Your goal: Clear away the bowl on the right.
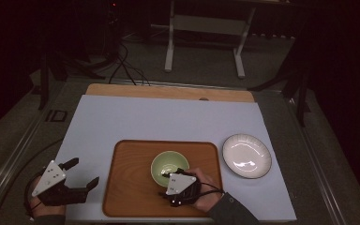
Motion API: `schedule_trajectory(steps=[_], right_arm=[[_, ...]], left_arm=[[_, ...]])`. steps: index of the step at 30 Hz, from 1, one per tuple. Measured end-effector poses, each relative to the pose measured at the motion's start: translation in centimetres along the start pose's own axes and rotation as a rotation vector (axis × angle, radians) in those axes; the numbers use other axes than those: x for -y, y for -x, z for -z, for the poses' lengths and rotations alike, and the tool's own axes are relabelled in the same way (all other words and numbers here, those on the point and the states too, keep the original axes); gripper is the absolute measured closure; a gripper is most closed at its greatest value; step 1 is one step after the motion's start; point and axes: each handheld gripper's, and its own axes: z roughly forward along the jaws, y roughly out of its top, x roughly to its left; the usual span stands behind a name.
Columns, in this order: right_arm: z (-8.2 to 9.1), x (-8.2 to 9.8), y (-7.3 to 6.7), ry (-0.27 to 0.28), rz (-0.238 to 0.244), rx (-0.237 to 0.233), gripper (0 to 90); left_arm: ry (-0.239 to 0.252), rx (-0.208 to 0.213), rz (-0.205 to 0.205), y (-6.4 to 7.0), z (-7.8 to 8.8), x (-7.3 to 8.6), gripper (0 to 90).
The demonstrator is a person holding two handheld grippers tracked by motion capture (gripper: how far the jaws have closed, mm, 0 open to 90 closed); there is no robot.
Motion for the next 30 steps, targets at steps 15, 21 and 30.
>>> schedule_trajectory(steps=[15, 21, 30], right_arm=[[2.3, 0.0, 1.3, 0.047, -0.061, 0.056, 24.5], [2.9, 0.2, 1.8, 0.054, -0.083, 0.085, 18.8], [4.5, 1.4, 3.0, 0.060, -0.129, 0.151, 15.7]], left_arm=[[0.000, -0.002, 0.001, 0.0, 0.0, 0.0, 5.4], [0.000, -0.002, 0.002, 0.0, 0.0, 0.0, 5.4], [-0.002, -0.004, 0.003, 0.0, 0.0, 0.0, 5.4]])
